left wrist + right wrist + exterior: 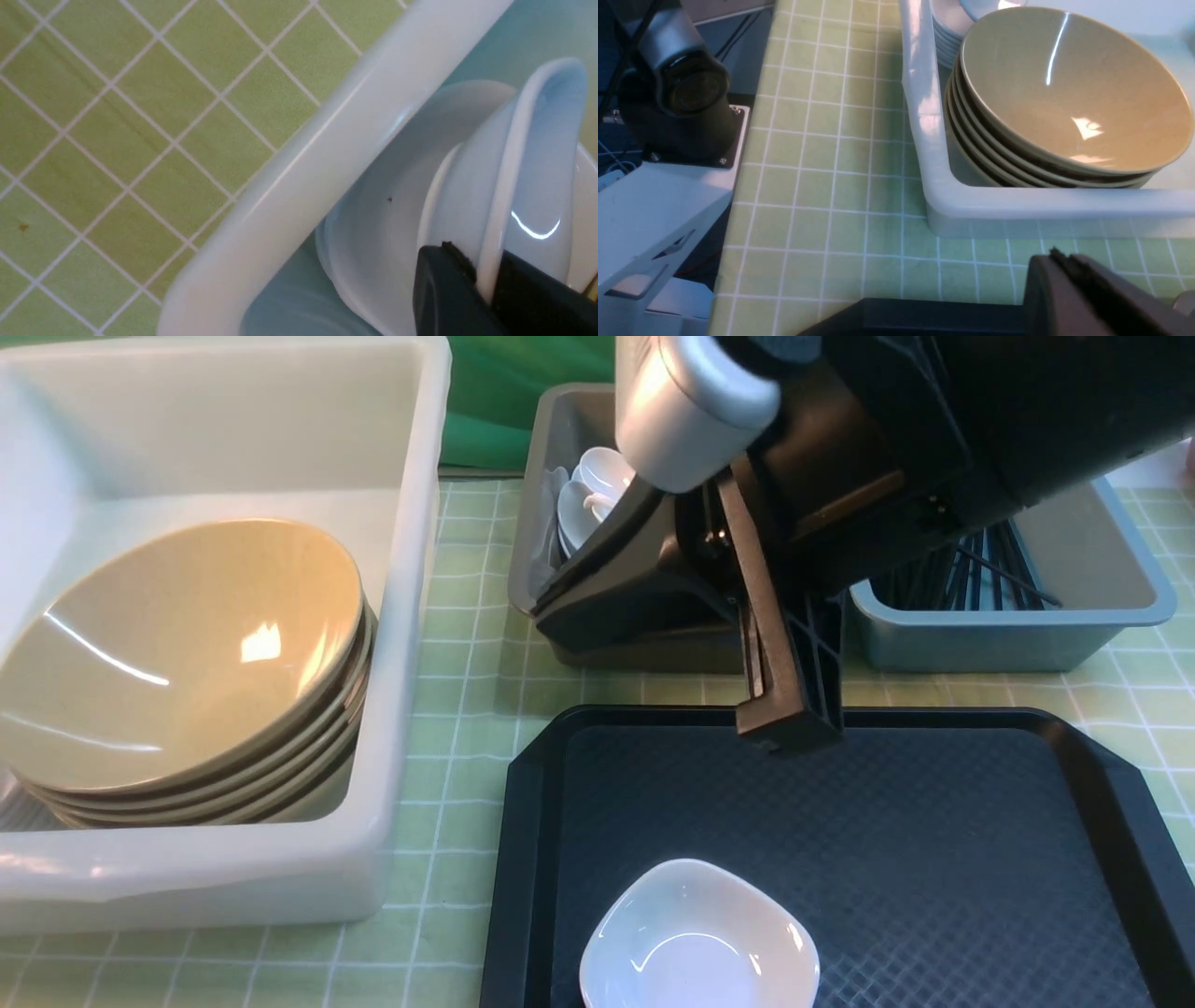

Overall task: On green table put chopsticks spoon bowls plates into blue grey white boxes.
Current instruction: 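Place the white bowl into the white bin with the other dishes with the left gripper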

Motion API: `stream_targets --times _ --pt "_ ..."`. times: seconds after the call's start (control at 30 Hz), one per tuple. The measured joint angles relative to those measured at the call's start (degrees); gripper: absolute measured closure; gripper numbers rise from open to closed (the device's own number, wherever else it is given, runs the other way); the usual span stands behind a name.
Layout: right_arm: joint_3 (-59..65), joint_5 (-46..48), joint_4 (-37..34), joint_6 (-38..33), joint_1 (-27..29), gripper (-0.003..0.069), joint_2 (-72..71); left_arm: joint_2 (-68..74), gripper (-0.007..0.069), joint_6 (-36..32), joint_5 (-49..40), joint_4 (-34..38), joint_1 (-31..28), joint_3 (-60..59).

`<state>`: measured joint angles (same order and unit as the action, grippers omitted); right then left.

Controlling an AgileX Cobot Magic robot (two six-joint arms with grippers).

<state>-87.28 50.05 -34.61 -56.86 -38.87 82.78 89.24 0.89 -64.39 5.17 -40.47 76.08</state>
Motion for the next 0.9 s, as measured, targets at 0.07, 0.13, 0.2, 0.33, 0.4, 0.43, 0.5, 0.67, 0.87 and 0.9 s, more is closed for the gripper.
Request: stream_targets --times 0.07,0.13,0.2,0.33,0.4,0.43,0.5,0.67,0.87,0.9 --pt "0.00 0.00 0.00 0.36 -0.05 0.0634 0.00 0.44 0.0609 0.02 0.10 0.93 0.00 0.00" --pt "0.00 0.00 0.00 0.65 -0.05 0.0634 0.00 0.91 0.0608 0.02 -0.08 2.00 0.00 0.00" --pt "0.00 0.00 0.00 1.18 -0.05 0.0634 0.00 1.39 0.0606 0.06 -0.13 2.45 0.00 0.00" --pt "0.00 0.00 0.00 1.28 -0.05 0.0634 0.00 2.10 0.0599 1.08 -0.27 2.17 0.00 0.00" --pt "0.00 0.05 0.00 1.28 -0.05 0.0634 0.00 2.35 0.0566 2.11 -0.39 1.73 0.00 0.00" --pt "0.00 0.05 0.00 1.28 -0.05 0.0634 0.00 2.44 0.0561 2.41 -0.39 1.65 0.00 0.00" --pt "0.00 0.24 0.00 1.28 -0.05 0.0630 0.00 2.54 0.0520 3.86 -0.52 1.37 0.00 0.00" --pt "0.00 0.48 0.00 1.28 -0.05 0.0622 0.00 2.59 0.0396 6.64 -1.99 0.90 0.00 0.05" --pt "0.00 1.30 0.00 1.49 -0.05 0.0621 0.00 2.54 0.0197 9.41 -4.17 0.07 0.00 1.67" --pt "0.00 1.51 0.00 1.48 -0.05 0.0620 0.00 2.48 0.0157 9.46 -4.98 0.14 0.00 2.46"
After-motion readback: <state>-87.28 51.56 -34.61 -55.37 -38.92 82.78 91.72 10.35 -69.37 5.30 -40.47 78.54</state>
